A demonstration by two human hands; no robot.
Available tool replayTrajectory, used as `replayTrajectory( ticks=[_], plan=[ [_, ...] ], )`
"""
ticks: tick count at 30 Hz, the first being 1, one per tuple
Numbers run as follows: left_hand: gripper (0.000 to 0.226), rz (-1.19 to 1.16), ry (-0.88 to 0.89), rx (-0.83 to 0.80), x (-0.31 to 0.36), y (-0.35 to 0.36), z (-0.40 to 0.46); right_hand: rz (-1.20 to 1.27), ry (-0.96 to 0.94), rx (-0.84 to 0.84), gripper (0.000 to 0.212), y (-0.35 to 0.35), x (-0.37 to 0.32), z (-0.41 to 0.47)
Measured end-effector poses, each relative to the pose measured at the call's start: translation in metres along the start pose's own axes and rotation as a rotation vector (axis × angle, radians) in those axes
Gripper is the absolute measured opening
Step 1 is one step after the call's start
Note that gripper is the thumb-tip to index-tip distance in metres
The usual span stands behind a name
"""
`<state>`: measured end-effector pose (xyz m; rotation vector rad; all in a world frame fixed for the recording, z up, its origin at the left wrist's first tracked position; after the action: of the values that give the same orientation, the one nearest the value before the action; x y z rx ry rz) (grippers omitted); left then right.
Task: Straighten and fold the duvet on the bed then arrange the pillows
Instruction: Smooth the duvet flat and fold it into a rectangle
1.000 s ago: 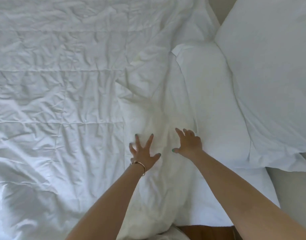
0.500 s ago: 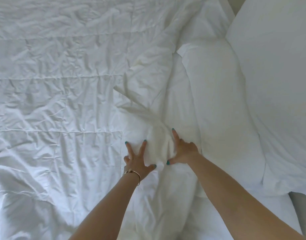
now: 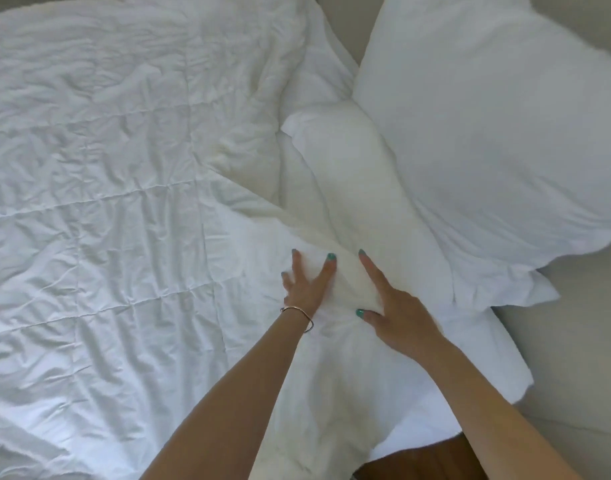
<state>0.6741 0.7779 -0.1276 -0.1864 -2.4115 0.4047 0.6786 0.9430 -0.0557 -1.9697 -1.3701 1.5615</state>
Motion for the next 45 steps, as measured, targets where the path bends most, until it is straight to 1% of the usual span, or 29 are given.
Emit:
replayTrajectory(
  ticks=[1,3,5,6,8,10,12,15,17,19,21,25,27,28,30,31,33,35,36,37,39,41,42,43,44,45],
  plan=[
    [0.113,0.009,0.075,-0.053,0.013,0.015,-0.011,0.022,-0.017,0.048,0.08,-0.013,0.005,-0.018],
    [0.117,0.031,0.243,-0.161,0.033,0.046,-0.037,0.021,-0.014,0.153,0.071,-0.038,0.021,-0.056],
    [0.109,0.129,0.4,-0.228,0.044,0.073,-0.061,0.054,0.022,0.283,0.061,-0.062,0.044,-0.099],
    [0.102,0.215,0.452,-0.246,0.046,0.085,-0.07,0.069,0.032,0.346,0.063,-0.073,0.055,-0.12],
    [0.091,0.411,0.498,-0.269,0.047,0.107,-0.085,0.029,0.01,0.442,0.075,-0.089,0.07,-0.157],
    [0.087,0.59,0.548,-0.266,0.048,0.123,-0.1,-0.033,0.016,0.482,0.081,-0.098,0.079,-0.183],
    [0.088,0.682,0.609,-0.228,0.052,0.133,-0.114,-0.059,0.037,0.532,0.081,-0.107,0.084,-0.201],
    [0.084,0.77,0.714,-0.148,0.055,0.137,-0.124,-0.085,0.093,0.601,0.068,-0.114,0.1,-0.204],
    [0.082,0.879,0.777,-0.144,0.049,0.137,-0.12,-0.135,0.231,0.562,0.062,-0.107,0.126,-0.188],
    [0.082,0.948,0.74,-0.182,0.034,0.138,-0.111,-0.114,0.385,0.449,0.057,-0.093,0.155,-0.171],
    [0.08,0.965,0.656,-0.198,0.021,0.137,-0.103,-0.057,0.456,0.363,0.059,-0.08,0.175,-0.156],
    [0.077,0.978,0.564,-0.165,0.004,0.134,-0.099,0.118,0.479,0.203,0.089,-0.056,0.19,-0.14],
    [0.076,0.985,0.541,-0.159,0.0,0.132,-0.098,0.16,0.485,0.121,0.102,-0.041,0.191,-0.138],
    [0.076,0.99,0.538,-0.159,-0.002,0.132,-0.099,0.157,0.489,0.081,0.102,-0.031,0.193,-0.139],
    [0.076,1.018,0.553,-0.166,-0.004,0.134,-0.102,0.123,0.506,0.045,0.087,-0.019,0.195,-0.143],
    [0.077,1.041,0.574,-0.175,-0.005,0.135,-0.104,0.103,0.51,0.069,0.079,-0.02,0.199,-0.147],
    [0.078,1.092,0.625,-0.202,-0.008,0.134,-0.107,0.103,0.514,0.189,0.071,-0.029,0.212,-0.163],
    [0.079,1.132,0.638,-0.222,-0.012,0.125,-0.108,0.195,0.512,0.296,0.07,-0.04,0.226,-0.181],
    [0.08,1.144,0.624,-0.222,-0.014,0.118,-0.108,0.213,0.505,0.308,0.071,-0.043,0.23,-0.189],
    [0.081,1.15,0.61,-0.21,-0.017,0.109,-0.108,0.184,0.486,0.312,0.077,-0.043,0.231,-0.195],
    [0.081,1.126,0.617,-0.139,-0.018,0.087,-0.106,0.012,0.407,0.357,0.094,-0.046,0.217,-0.204],
    [0.08,1.081,0.646,-0.042,-0.015,0.063,-0.1,-0.233,0.335,0.44,0.1,-0.045,0.203,-0.214],
    [0.08,1.064,0.651,-0.001,-0.014,0.054,-0.097,-0.258,0.321,0.447,0.099,-0.047,0.2,-0.22],
    [0.079,1.061,0.637,0.014,-0.015,0.049,-0.094,-0.248,0.329,0.411,0.097,-0.047,0.206,-0.221],
    [0.079,1.078,0.61,0.001,-0.018,0.047,-0.094,-0.164,0.346,0.397,0.091,-0.046,0.21,-0.221],
    [0.078,1.095,0.593,-0.019,-0.022,0.049,-0.096,0.022,0.384,0.417,0.08,-0.046,0.209,-0.217]
  ],
)
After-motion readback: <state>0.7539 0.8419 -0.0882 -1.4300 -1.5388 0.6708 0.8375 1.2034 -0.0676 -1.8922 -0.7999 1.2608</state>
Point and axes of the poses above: each hand's wrist, its own z-axis towards the middle knuckle, its own y-axis out of the palm, x = y × z, the point moved 4 cm from there along z, towards the middle knuckle, and after that the axes turned 9 degrees about z, right-handed, at the moved point
